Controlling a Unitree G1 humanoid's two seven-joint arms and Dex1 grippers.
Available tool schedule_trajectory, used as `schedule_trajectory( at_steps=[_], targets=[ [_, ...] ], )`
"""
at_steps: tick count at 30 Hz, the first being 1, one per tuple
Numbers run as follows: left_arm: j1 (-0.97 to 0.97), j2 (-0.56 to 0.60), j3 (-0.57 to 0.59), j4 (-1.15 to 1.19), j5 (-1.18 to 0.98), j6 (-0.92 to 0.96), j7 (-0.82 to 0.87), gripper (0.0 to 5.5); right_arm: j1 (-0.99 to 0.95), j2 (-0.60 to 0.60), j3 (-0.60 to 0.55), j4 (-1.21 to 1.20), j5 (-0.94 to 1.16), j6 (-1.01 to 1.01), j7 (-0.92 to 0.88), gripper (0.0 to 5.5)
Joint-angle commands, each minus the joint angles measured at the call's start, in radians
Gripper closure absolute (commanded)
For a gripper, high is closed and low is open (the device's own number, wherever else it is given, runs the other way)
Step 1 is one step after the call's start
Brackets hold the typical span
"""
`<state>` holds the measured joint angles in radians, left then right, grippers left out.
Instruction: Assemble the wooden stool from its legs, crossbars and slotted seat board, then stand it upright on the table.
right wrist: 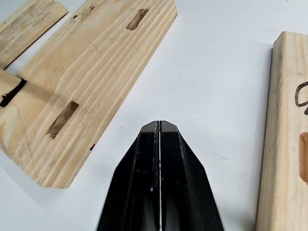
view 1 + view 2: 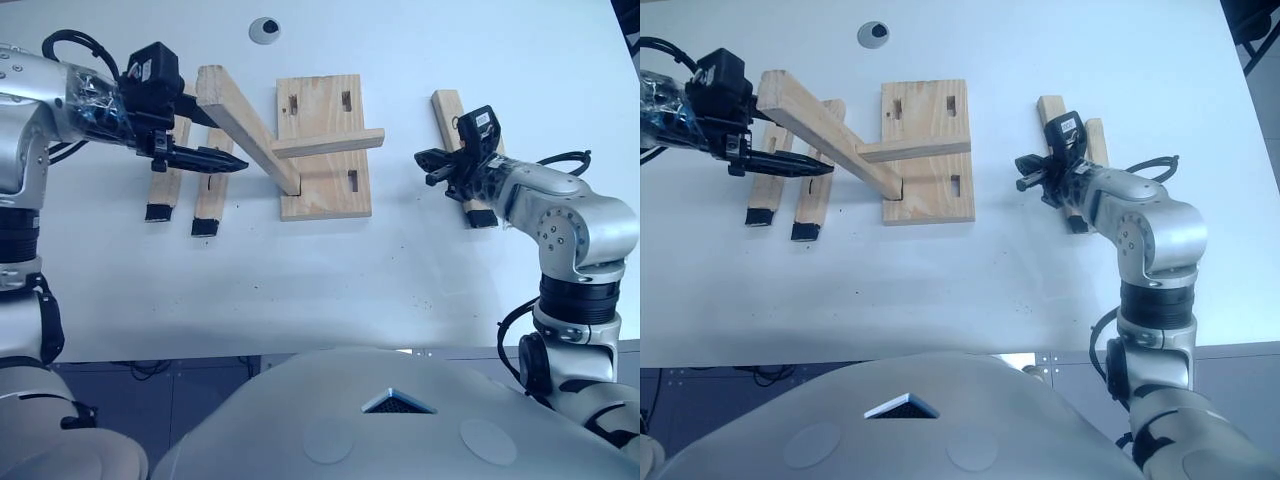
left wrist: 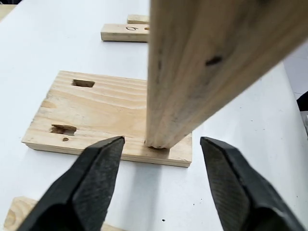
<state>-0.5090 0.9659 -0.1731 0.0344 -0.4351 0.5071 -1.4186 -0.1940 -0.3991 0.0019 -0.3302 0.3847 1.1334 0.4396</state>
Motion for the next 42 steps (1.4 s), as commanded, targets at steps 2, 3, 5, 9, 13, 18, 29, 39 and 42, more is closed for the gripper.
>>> schedule_trajectory(
  at_steps=[2, 3, 5, 9, 13, 18, 29, 39, 42],
  targets=[
    [0.054, 0.029, 0.108, -0.023, -0.005, 0.055, 0.084, 1.73, 0.024, 0.012, 0.012, -0.002, 0.005, -0.017, -0.011, 5.5],
    [0.078, 0.042, 0.122, -0.024, 0.026, 0.07, 0.134, 1.73, 0.029, 0.01, 0.012, -0.003, 0.006, -0.018, -0.013, 5.5],
    [0.15, 0.054, 0.152, -0.03, 0.084, 0.113, 0.254, 1.73, 0.045, 0.01, 0.002, -0.008, 0.009, -0.018, -0.019, 5.5],
    [0.258, -0.11, 0.297, -0.172, -0.013, 0.43, 0.531, 1.73, 0.061, 0.039, -0.049, 0.038, -0.021, -0.063, -0.084, 5.5],
    [0.395, -0.271, 0.349, -0.302, -0.008, 0.544, 0.758, 1.73, 0.033, 0.076, -0.149, 0.129, -0.049, -0.145, -0.183, 5.5],
    [0.498, -0.263, 0.301, -0.21, 0.112, 0.382, 0.826, 1.73, 0.009, 0.077, -0.179, 0.178, -0.049, -0.176, -0.199, 5.5],
    [0.523, -0.303, 0.289, -0.253, 0.096, 0.387, 0.844, 1.73, -0.01, 0.061, -0.175, 0.216, -0.053, -0.199, -0.19, 5.5],
    [0.588, -0.292, 0.237, -0.281, 0.106, 0.442, 0.839, 2.91, -0.02, 0.061, -0.168, 0.223, -0.064, -0.206, -0.188, 5.5],
    [0.551, -0.325, 0.262, -0.271, 0.09, 0.417, 0.849, 3.35, -0.042, 0.061, -0.17, 0.231, -0.069, -0.219, -0.188, 5.5]
  ],
)
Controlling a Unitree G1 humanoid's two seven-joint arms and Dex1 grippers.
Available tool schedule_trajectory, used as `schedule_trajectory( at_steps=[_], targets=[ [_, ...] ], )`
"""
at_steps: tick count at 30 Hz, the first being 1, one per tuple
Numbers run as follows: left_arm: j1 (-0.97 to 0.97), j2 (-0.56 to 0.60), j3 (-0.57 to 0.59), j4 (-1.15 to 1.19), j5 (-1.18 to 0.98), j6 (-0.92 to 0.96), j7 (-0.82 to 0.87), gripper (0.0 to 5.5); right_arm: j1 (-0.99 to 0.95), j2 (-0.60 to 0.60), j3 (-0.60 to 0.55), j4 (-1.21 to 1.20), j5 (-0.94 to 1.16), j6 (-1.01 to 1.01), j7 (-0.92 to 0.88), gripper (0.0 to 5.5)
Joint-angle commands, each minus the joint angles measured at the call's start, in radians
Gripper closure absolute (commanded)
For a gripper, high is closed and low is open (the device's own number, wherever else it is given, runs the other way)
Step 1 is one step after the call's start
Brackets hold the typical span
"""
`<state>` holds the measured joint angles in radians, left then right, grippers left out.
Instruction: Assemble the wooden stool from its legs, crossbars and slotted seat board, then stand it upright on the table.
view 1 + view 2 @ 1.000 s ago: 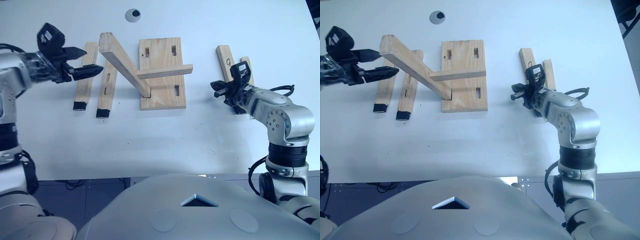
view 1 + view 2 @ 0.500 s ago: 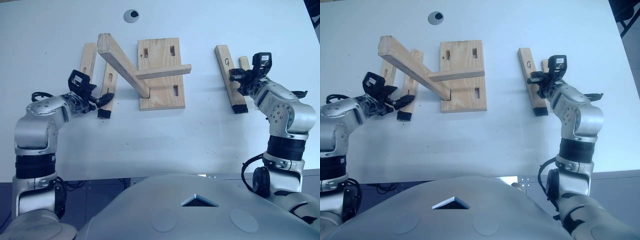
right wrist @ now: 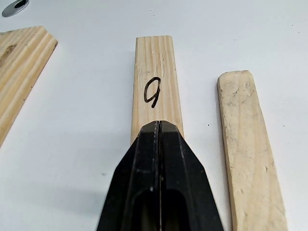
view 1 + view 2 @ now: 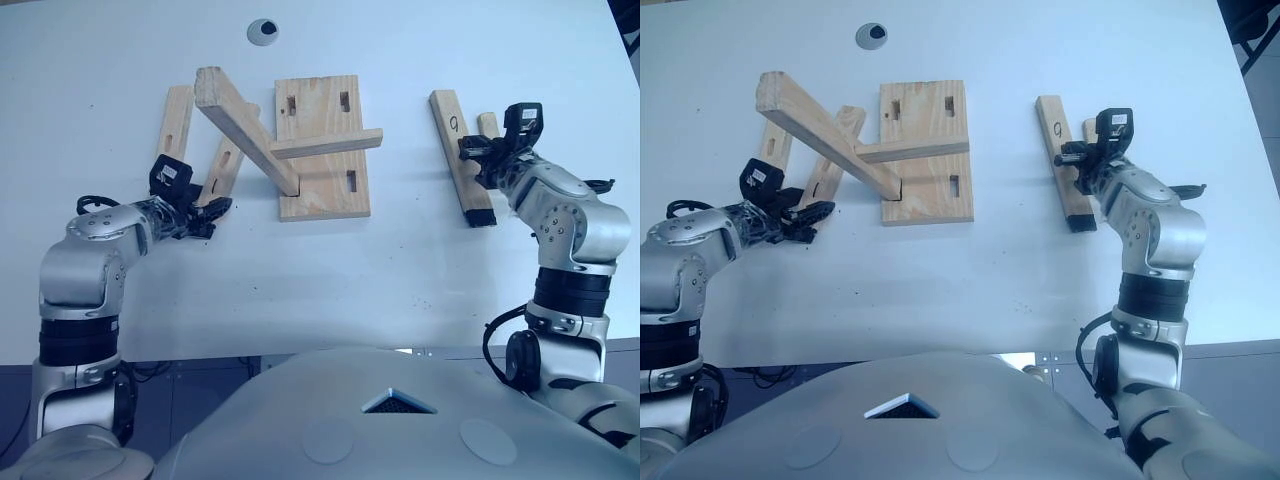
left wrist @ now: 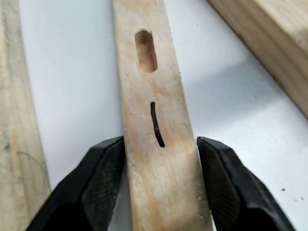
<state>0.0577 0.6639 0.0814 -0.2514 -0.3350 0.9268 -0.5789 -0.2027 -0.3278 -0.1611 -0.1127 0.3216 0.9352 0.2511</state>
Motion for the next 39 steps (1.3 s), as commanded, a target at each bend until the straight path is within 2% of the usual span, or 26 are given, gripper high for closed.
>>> schedule_trajectory(
  at_steps=[1, 2, 5, 8, 11, 16, 18, 22, 27, 32, 39],
  targets=[
    [-0.045, -0.04, 0.029, 0.024, -0.016, -0.021, 0.019, 3.47, -0.045, -0.01, -0.008, 0.018, -0.004, -0.029, 0.004, 5.5],
    [-0.074, -0.057, 0.053, 0.034, -0.024, -0.039, 0.031, 3.48, -0.055, -0.009, -0.01, 0.019, -0.001, -0.035, 0.006, 5.5],
    [-0.291, -0.153, 0.226, 0.059, -0.184, -0.057, 0.06, 3.48, -0.123, -0.009, -0.063, 0.039, 0.058, -0.03, 0.043, 5.5],
    [-0.537, -0.161, 0.32, 0.086, -0.376, -0.019, 0.015, 3.48, -0.268, -0.031, -0.144, 0.057, 0.219, 0.013, 0.168, 5.5],
    [-0.705, -0.122, 0.322, 0.107, -0.504, 0.023, -0.06, 3.49, -0.48, -0.041, -0.214, 0.105, 0.425, 0.096, 0.301, 5.25],
    [-0.898, -0.066, 0.239, 0.08, -0.636, 0.088, -0.192, 3.49, -0.815, -0.055, -0.313, 0.243, 0.717, 0.2, 0.416, 4.32],
    [-0.91, -0.042, 0.184, 0.038, -0.658, 0.102, -0.248, 3.49, -0.894, -0.071, -0.31, 0.28, 0.781, 0.233, 0.445, 4.02],
    [-0.864, -0.032, 0.135, -0.003, -0.66, 0.089, -0.285, 3.49, -0.923, -0.091, -0.296, 0.271, 0.87, 0.294, 0.496, 4.02],
    [-0.823, -0.024, 0.137, -0.047, -0.716, 0.103, -0.299, 3.49, -0.893, -0.123, -0.302, 0.216, 1.005, 0.355, 0.568, 3.22],
    [-0.793, -0.014, 0.139, -0.099, -0.796, 0.121, -0.311, 3.5, -0.881, -0.137, -0.269, 0.23, 0.992, 0.323, 0.573, 3.19],
    [-0.772, -0.018, 0.12, -0.102, -0.779, 0.099, -0.279, 3.51, -0.872, -0.14, -0.238, 0.217, 1.0, 0.305, 0.572, 3.19]
  ],
)
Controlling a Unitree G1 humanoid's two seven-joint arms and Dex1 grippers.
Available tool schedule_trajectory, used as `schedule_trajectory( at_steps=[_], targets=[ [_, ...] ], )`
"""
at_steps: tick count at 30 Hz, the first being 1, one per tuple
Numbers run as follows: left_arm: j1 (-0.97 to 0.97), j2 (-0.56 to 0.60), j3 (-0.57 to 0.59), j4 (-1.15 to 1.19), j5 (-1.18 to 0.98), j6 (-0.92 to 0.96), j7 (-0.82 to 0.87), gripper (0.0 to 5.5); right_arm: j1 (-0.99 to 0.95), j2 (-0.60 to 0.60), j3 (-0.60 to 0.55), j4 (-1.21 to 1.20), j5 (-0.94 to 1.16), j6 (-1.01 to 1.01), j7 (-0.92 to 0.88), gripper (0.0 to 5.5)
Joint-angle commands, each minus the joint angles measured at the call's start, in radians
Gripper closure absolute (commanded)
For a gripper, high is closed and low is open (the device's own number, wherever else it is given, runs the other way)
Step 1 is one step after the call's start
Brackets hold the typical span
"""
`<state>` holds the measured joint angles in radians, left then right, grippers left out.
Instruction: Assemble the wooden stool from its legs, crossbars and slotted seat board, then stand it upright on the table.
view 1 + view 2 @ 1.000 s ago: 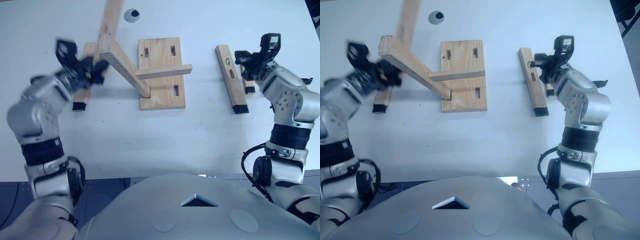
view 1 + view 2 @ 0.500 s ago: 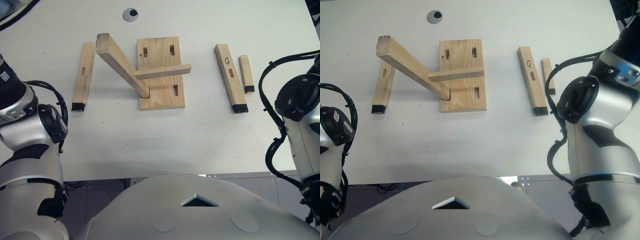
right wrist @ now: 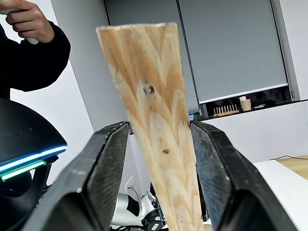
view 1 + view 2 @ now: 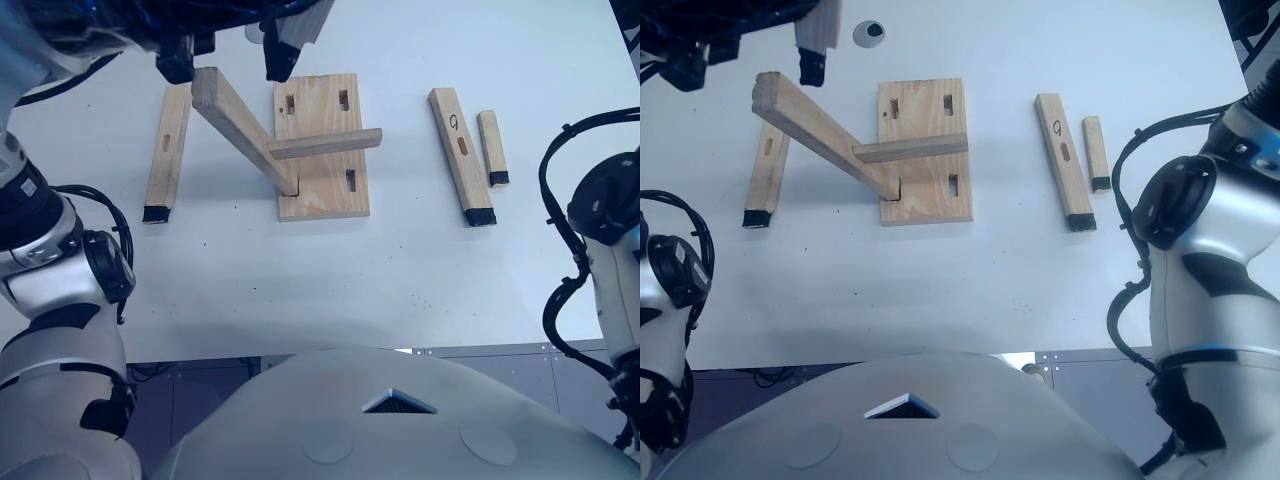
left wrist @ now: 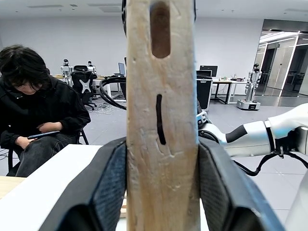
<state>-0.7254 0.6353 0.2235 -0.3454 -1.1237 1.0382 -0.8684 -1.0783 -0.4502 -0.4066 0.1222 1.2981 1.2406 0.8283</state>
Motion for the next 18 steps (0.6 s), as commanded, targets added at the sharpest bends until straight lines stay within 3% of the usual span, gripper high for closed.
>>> schedule_trajectory(
  at_steps=[1, 4, 9, 13, 18],
  targets=[
    [0.016, 0.012, -0.031, -0.007, 0.019, -0.017, 0.01, 3.51, 0.002, -0.014, 0.005, -0.023, 0.037, 0.003, -0.01, 3.19],
    [0.024, 0.014, -0.055, -0.014, 0.031, -0.031, 0.005, 3.51, 0.004, -0.015, 0.007, -0.025, 0.066, 0.015, -0.021, 3.19],
    [0.024, 0.01, -0.073, -0.015, 0.035, -0.049, 0.007, 3.51, 0.013, -0.012, 0.03, -0.027, 0.059, 0.007, -0.044, 2.52],
    [0.028, 0.014, -0.085, -0.009, 0.052, -0.057, 0.003, 3.51, 0.019, -0.009, 0.029, -0.035, 0.078, 0.009, -0.053, 2.52],
    [0.043, 0.026, -0.102, -0.017, 0.08, -0.069, -0.011, 3.51, 0.028, -0.011, 0.031, -0.04, 0.106, 0.018, -0.062, 3.2]
  ],
)
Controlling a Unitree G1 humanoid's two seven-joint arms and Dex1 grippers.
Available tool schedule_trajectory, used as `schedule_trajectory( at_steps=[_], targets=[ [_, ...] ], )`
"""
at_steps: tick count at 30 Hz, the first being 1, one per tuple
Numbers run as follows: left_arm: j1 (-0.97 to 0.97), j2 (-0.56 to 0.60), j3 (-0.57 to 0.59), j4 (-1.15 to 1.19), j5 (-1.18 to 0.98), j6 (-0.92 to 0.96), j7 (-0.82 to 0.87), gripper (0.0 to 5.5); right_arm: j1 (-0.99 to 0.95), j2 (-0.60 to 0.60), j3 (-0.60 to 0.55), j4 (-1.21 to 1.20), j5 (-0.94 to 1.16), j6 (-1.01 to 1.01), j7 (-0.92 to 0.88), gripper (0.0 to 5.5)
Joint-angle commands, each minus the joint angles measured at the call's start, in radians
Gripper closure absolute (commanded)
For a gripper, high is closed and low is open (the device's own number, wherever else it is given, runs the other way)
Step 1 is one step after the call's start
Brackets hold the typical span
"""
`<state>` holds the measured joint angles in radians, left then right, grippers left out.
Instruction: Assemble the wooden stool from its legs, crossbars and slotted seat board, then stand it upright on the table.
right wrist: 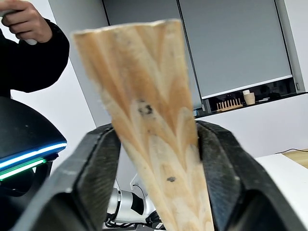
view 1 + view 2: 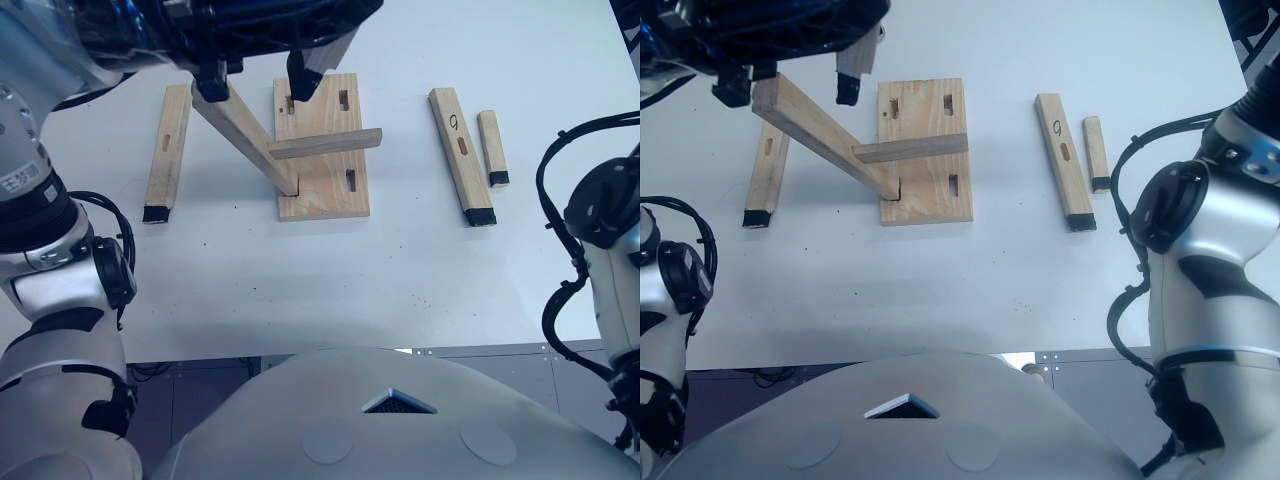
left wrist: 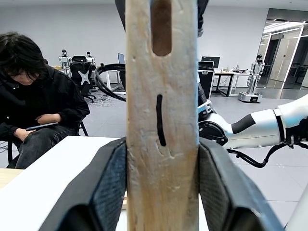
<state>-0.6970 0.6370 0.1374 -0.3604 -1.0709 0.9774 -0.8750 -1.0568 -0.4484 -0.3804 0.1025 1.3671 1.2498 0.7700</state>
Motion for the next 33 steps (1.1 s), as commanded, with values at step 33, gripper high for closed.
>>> schedule_trajectory(
  at_steps=[33],
  targets=[
    [-0.128, -0.037, 0.15, 0.325, 0.164, -0.193, 0.21, 2.15, 0.212, -0.123, 0.114, -0.005, -0.469, -0.42, 0.121, 3.47]
  ],
)
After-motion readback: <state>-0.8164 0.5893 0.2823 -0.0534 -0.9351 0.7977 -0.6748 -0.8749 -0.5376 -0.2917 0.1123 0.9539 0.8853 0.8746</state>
